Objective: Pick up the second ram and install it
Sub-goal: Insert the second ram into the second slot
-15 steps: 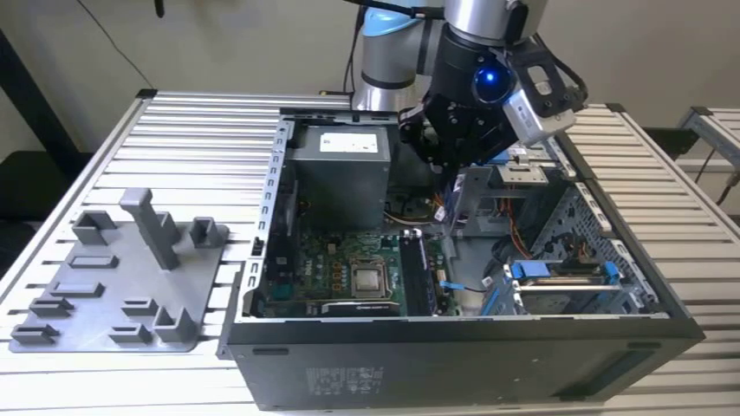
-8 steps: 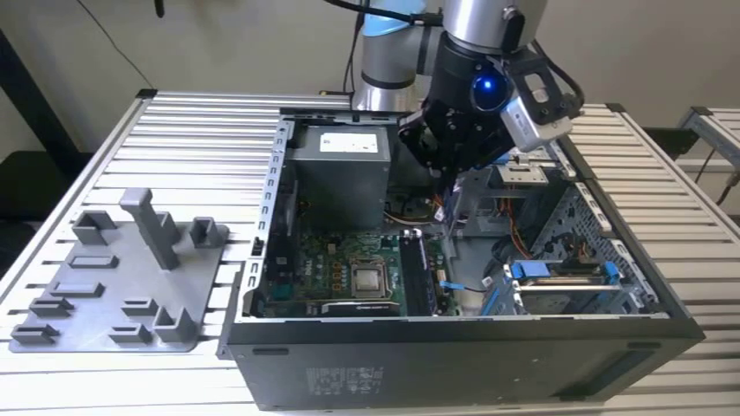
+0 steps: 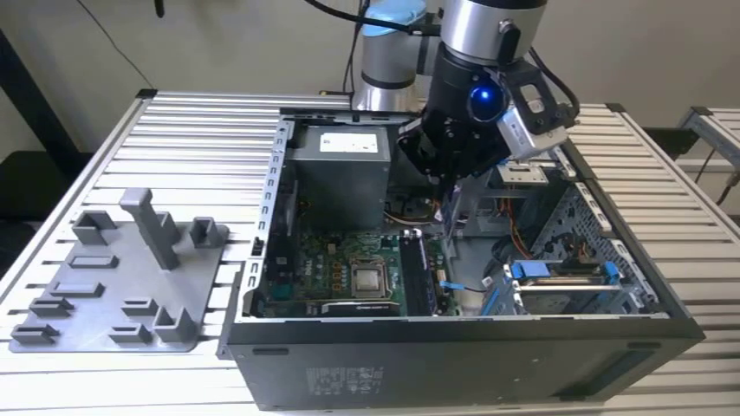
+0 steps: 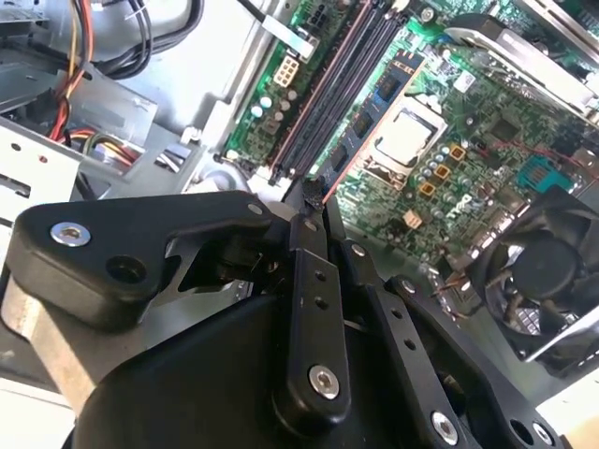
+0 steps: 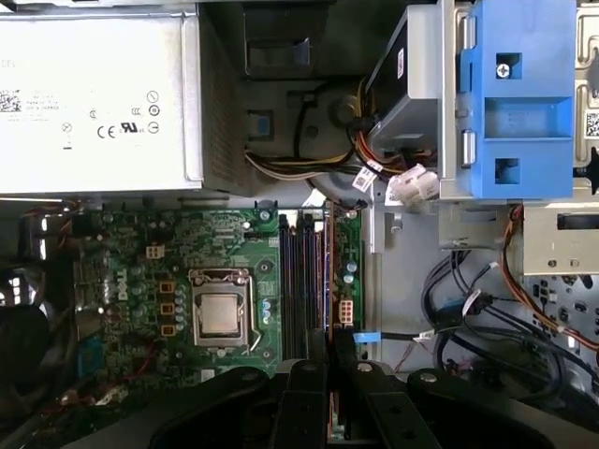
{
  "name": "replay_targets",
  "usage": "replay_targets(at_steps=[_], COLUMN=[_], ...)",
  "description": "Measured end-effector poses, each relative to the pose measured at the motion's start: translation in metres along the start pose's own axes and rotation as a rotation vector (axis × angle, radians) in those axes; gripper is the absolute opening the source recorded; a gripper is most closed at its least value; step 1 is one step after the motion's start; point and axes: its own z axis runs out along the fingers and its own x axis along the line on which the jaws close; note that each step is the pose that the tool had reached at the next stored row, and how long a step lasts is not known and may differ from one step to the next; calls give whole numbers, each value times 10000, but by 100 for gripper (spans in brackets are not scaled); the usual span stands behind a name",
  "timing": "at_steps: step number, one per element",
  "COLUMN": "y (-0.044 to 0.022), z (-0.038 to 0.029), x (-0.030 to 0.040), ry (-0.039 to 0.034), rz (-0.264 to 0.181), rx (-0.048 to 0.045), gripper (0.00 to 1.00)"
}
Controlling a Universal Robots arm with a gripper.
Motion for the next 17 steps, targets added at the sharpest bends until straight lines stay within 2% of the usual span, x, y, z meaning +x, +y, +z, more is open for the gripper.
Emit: replay_targets(at_steps=[6, 13, 17], y=[-2, -31, -34], z=[108, 216, 288], x=[6, 82, 102], ry=[-1, -1, -1], rz=[56, 58, 58], rx=[1, -25, -25], gripper=[14, 14, 14])
